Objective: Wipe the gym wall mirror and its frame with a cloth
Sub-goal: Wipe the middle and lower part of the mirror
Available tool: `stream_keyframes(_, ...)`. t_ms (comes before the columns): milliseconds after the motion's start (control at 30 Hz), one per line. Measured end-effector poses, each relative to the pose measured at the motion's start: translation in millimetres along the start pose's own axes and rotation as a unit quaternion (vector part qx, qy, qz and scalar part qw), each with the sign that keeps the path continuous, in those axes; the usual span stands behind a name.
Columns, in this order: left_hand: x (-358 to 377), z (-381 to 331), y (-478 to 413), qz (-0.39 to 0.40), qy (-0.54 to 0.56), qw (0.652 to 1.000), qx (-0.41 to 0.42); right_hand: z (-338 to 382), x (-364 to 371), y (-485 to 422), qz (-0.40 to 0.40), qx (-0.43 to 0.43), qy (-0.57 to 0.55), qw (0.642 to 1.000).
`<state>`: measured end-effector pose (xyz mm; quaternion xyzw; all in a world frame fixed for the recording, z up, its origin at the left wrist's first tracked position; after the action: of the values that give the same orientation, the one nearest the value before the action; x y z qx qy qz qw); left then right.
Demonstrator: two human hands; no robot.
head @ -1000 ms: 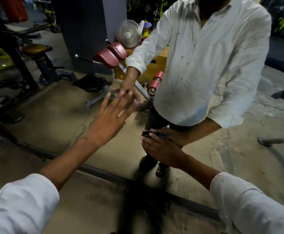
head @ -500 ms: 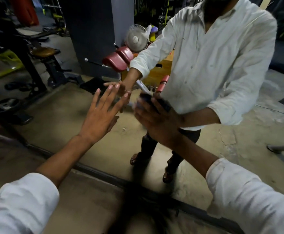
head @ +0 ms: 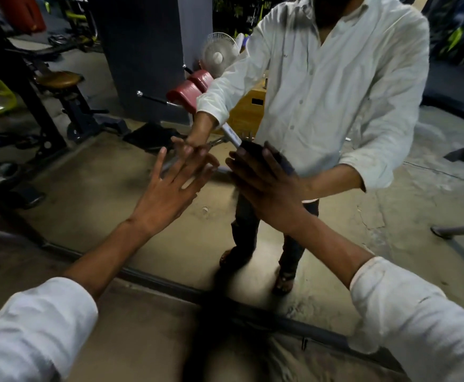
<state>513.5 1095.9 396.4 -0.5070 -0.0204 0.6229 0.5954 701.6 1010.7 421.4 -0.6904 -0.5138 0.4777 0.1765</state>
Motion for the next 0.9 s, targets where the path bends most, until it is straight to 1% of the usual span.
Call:
stream_keyframes(67, 4.9, 4.3, 1.2, -0.005, -0.004, 1.0, -0.017, 4.2, 6.8, 0.4, 0.004, 0.005, 0.012, 1.0)
stream_keyframes(100, 7.4, 8.2, 2.0, -0.003, -0.004, 1.0, -0.028, 13.2, 14.8, 9.4, 0.019, -0.011, 0.019, 1.0)
stream_keyframes(167, 12.1, 17.3, 2.9, 0.005, -0.005, 0.999, -0.045, 40.6, 41.6, 41.5, 0.065, -0.084, 0.033, 0.994)
stream_keyframes(200, 13.9, 20.9, 3.4, 0.008, -0.006, 0.999, -0.046, 54.6, 56.0, 59.8, 0.095, -0.11, 0.013, 0.989)
stream_keyframes(233, 15.6, 23.9, 4.5, 0.009, -0.011, 0.999, -0.044, 66.6, 66.2, 74.7, 0.139, -0.118, -0.006, 0.983)
stream_keyframes(267, 17.6, 28.1, 6.7, 0.008, -0.014, 0.999, -0.046, 74.1, 72.7, 85.0, 0.19, -0.107, -0.027, 0.976)
stream_keyframes(300, 19.7, 35.1, 9.5, 0.009, -0.014, 0.998, -0.055, 78.0, 76.6, 89.5, 0.219, -0.102, -0.037, 0.97)
stream_keyframes(333, 21.6, 44.8, 13.1, 0.012, -0.012, 0.998, -0.067, 77.4, 76.2, 84.6, 0.221, -0.09, -0.053, 0.97)
stream_keyframes(367, 22.8, 56.2, 17.2, 0.016, -0.011, 0.997, -0.08, 72.0, 74.6, 74.4, 0.208, -0.075, -0.066, 0.973)
stream_keyframes(400, 24.4, 67.6, 21.5, 0.02, -0.008, 0.996, -0.088, 62.7, 68.1, 54.7, 0.178, -0.062, -0.068, 0.98)
stream_keyframes(467, 26.8, 83.6, 27.7, 0.023, 0.007, 0.996, -0.082, 39.5, 49.4, 4.6, 0.084, -0.069, -0.018, 0.994)
stream_keyframes(500, 28.3, 87.2, 29.3, 0.024, 0.013, 0.997, -0.073, 31.4, 43.3, -16.3, 0.047, -0.07, 0.008, 0.996)
stream_keyframes(533, 30.2, 88.4, 30.0, 0.026, 0.015, 0.997, -0.066, 26.3, 40.7, -30.6, 0.026, -0.062, 0.03, 0.997)
stream_keyframes(600, 33.7, 86.8, 30.1, 0.033, 0.011, 0.997, -0.065, 28.3, 43.2, -42.1, 0.005, -0.029, 0.048, 0.998)
stream_keyframes(667, 36.7, 84.9, 30.1, 0.042, 0.005, 0.997, -0.067, 51.6, 54.7, -37.1, 0.012, -0.033, 0.06, 0.998)
stream_keyframes(733, 37.8, 84.4, 31.2, 0.047, -0.002, 0.997, -0.063, 86.5, 76.0, -13.0, 0.056, -0.072, 0.085, 0.992)
stream_keyframes(800, 37.7, 84.4, 31.8, 0.051, 0.0, 0.997, -0.057, 120.9, 98.6, 21.7, 0.117, -0.13, 0.082, 0.981)
stream_keyframes(867, 35.9, 85.4, 31.3, 0.054, 0.003, 0.997, -0.053, 141.4, 115.0, 56.9, 0.19, -0.186, 0.087, 0.96)
stream_keyframes(900, 33.8, 86.2, 30.9, 0.053, 0.005, 0.997, -0.054, 147.2, 120.9, 74.4, 0.23, -0.222, 0.088, 0.944)
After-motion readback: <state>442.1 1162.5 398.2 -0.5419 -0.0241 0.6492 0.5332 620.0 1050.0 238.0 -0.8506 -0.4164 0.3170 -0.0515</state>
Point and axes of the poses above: each hand's wrist, its own y-axis away from the middle knuckle, its own x-axis out of the palm, z = x × y, the point moved 7 cm from there along -y, towards the middle knuckle, and after that the axes turned 7 degrees about -z, right-handed, at the moved point
